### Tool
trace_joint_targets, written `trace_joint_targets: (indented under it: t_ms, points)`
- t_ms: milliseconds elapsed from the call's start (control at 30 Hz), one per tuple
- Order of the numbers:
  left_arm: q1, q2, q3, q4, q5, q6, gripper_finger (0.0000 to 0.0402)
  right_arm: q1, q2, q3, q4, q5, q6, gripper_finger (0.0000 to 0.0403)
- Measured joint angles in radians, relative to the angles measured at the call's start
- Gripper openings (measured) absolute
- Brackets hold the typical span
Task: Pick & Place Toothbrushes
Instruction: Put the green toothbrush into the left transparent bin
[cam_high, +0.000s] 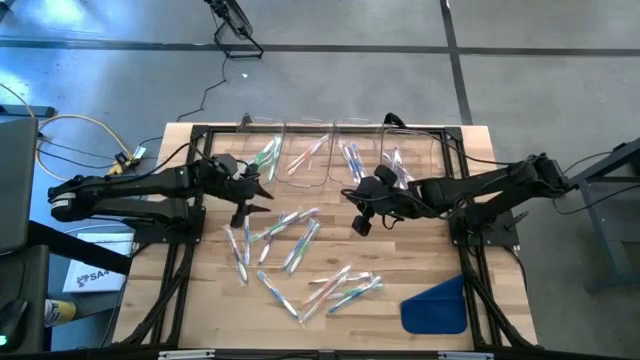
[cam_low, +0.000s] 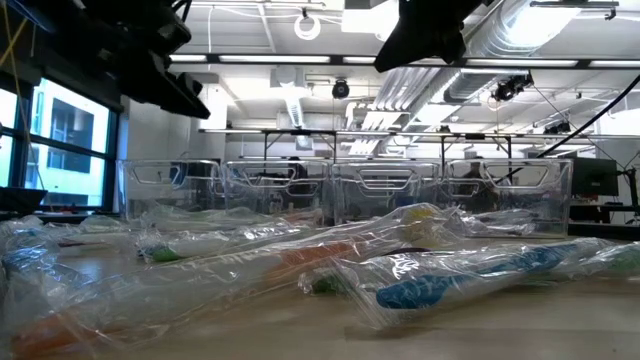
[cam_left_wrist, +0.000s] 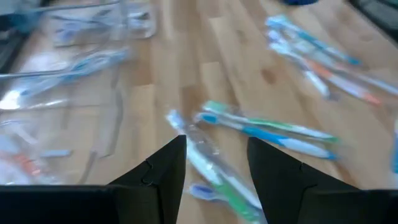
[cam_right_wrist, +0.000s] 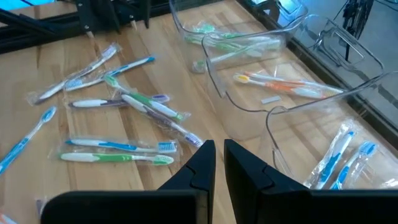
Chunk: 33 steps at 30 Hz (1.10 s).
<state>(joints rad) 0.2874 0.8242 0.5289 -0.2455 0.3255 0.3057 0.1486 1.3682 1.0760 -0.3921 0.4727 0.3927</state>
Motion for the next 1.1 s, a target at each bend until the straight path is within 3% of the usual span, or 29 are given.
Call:
trace_joint_targets:
  t_ms: [167,333,533,767,1000,1100]
  points:
    - [0.0,-0.007,0.0,-0.019,-0.069,-0.025,0.0166,-0.001,0.0,0.0,0.0,0.0,0.001,0.0026]
    - [0.0,-0.006,0.0,-0.041,-0.067,-0.065,0.0166,-0.001,0.0,0.0,0.0,0.001,-0.003,0.0026]
    - [-0.024,-0.019,0.0,-0.079,-0.104,0.0,0.0166,-0.001,-0.001,0.0,0.009,0.001,0.006,0.0026]
    - [-0.21,-0.032,0.046,-0.258,-0.333,-0.005,0.0166,-0.001,-0.001,0.0,0.029,0.001,0.031,0.0026]
    - [-0.372,-0.025,0.056,-0.305,-0.344,-0.08,0.0166,-0.005,-0.001,0.0,0.064,0.03,0.023,0.0026]
    - [-0.422,0.0,0.056,-0.354,-0.396,-0.114,0.0166,-0.007,-0.001,0.0,0.068,0.031,0.027,0.0026]
